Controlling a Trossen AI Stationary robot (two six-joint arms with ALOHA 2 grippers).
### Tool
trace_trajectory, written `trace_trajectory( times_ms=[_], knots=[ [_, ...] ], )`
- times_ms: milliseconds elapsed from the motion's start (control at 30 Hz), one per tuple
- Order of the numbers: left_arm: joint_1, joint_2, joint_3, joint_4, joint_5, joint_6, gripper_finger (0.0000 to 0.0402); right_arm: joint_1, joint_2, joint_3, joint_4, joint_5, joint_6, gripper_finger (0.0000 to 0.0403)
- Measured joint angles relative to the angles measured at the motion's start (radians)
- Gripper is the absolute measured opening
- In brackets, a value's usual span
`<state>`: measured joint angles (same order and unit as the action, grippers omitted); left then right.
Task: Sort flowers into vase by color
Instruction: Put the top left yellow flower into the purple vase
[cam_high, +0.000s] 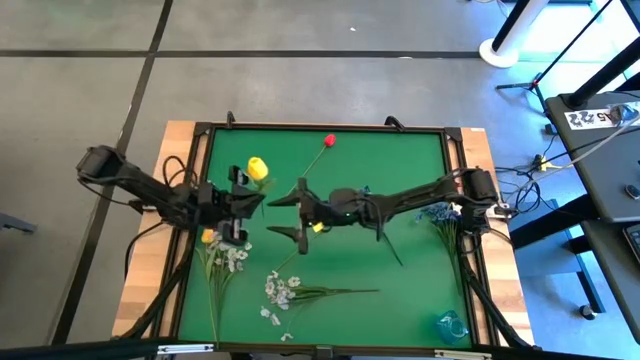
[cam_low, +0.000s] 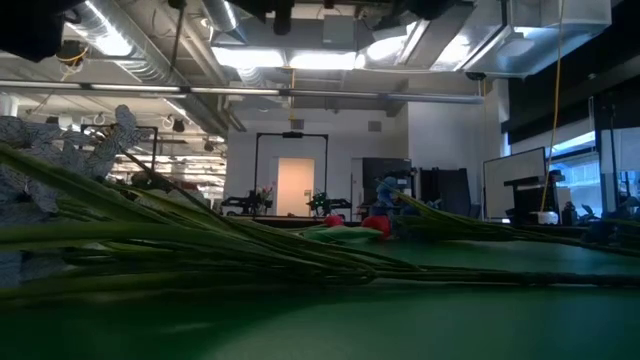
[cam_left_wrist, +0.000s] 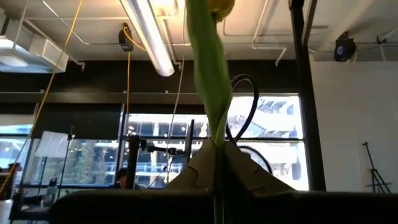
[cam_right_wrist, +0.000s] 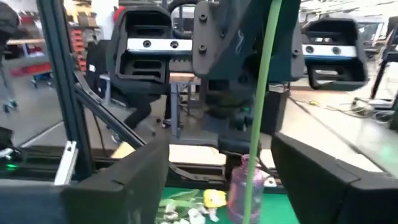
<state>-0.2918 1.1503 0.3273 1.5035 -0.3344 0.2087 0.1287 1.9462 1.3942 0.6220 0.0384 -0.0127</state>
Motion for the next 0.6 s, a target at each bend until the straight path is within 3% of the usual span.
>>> trace_trajectory(
  times_ms=[233,533,600],
  knots=[
    [0.033,0.118,0.078,0.041,0.112,-0.055,0.0006,0.000,0.001,0.002,0.005,0.033,0.033,0.0167],
    [0.002,0.151,0.109,0.007,0.112,-0.052,0.0014,0.003,-0.009,0.002,-0.165,0.020,0.046,0.0025],
    [-0.013,0.136,0.109,-0.036,0.095,-0.059,0.0027,0.004,-0.022,0.002,-0.216,0.019,0.045,0.0010]
  ],
)
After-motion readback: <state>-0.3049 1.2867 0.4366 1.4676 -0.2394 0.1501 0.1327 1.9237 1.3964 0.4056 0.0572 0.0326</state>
